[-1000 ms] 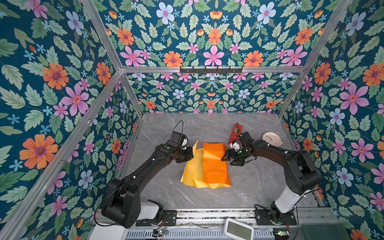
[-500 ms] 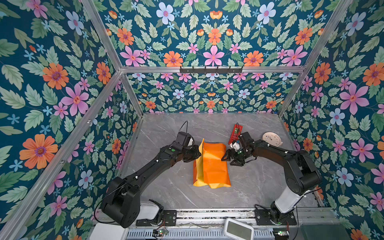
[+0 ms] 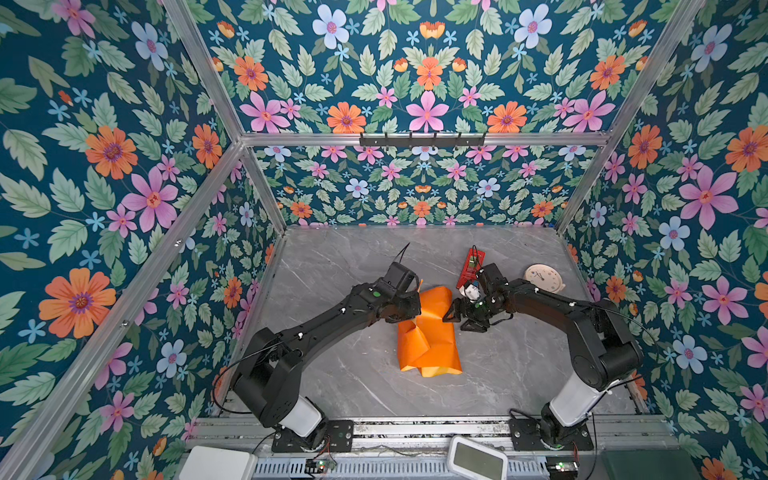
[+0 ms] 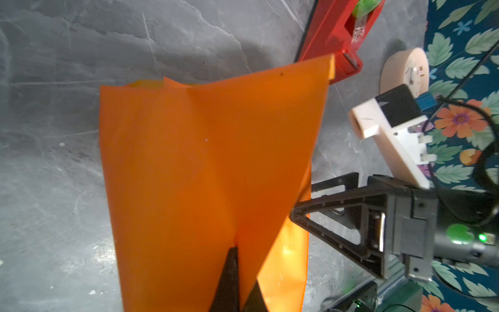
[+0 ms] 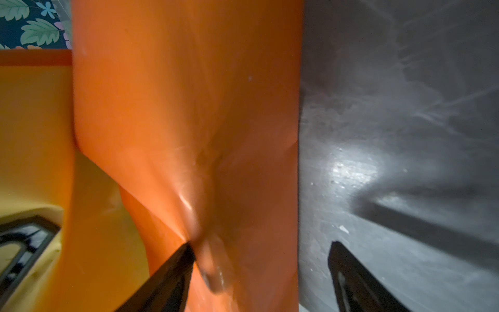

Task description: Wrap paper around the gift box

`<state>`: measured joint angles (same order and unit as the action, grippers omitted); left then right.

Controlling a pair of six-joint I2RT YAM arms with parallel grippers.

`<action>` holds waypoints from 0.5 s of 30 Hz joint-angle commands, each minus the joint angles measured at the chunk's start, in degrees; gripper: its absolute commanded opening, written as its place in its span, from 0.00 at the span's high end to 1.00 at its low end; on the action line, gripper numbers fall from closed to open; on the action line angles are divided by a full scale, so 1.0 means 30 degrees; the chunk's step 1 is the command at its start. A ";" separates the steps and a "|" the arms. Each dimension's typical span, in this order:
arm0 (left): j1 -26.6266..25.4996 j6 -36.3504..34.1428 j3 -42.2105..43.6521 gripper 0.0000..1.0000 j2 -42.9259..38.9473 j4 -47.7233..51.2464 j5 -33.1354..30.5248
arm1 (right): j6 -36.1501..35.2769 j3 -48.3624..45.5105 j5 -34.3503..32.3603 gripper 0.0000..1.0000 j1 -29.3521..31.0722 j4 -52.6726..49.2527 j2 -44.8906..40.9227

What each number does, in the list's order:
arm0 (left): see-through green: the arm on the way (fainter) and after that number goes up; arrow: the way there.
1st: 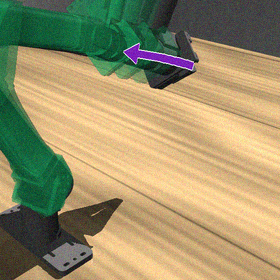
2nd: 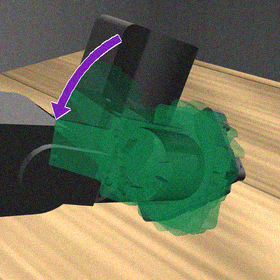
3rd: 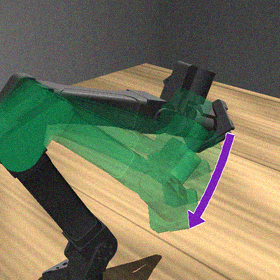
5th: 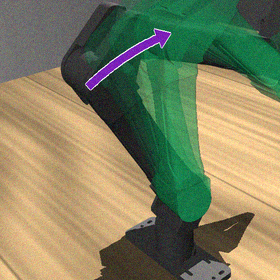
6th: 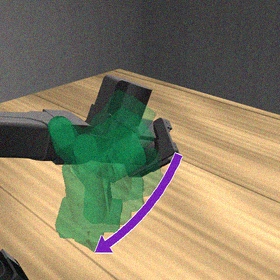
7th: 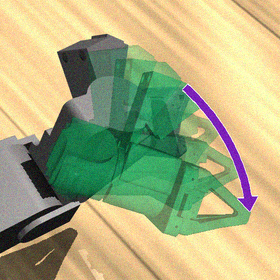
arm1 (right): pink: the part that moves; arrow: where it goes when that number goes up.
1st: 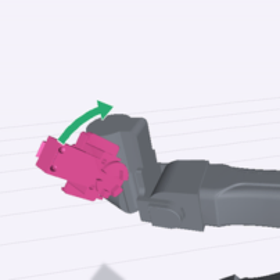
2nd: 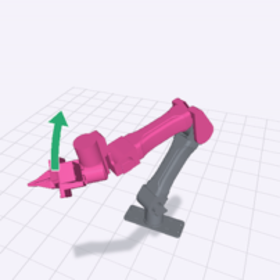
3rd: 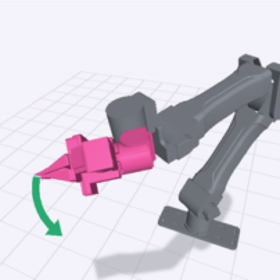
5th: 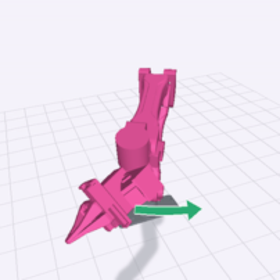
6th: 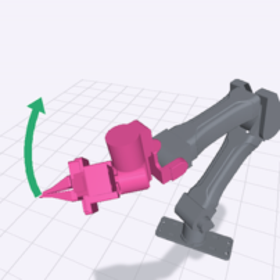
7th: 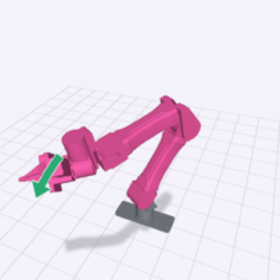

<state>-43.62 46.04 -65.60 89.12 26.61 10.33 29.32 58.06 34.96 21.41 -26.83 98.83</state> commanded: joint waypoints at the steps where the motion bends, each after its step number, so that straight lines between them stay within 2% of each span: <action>1: -0.0604 -0.0583 -0.0717 0.98 0.0549 0.1113 -0.1382 | 0.0015 -0.0299 -0.4223 0.21 0.0058 -0.2375 0.0325; 6: -0.1236 -0.0296 -0.1383 0.99 0.1412 0.0826 -0.1469 | 0.0099 -0.0328 -0.4179 0.21 0.0087 -0.2254 0.0339; 15: -0.1399 0.0150 -0.1544 0.99 0.2734 -0.0837 -0.0472 | 0.0268 -0.0478 -0.4135 0.21 0.0162 -0.2045 0.0281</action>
<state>-47.79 45.93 -70.19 96.90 27.05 7.64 29.41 57.71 34.59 21.63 -26.52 98.70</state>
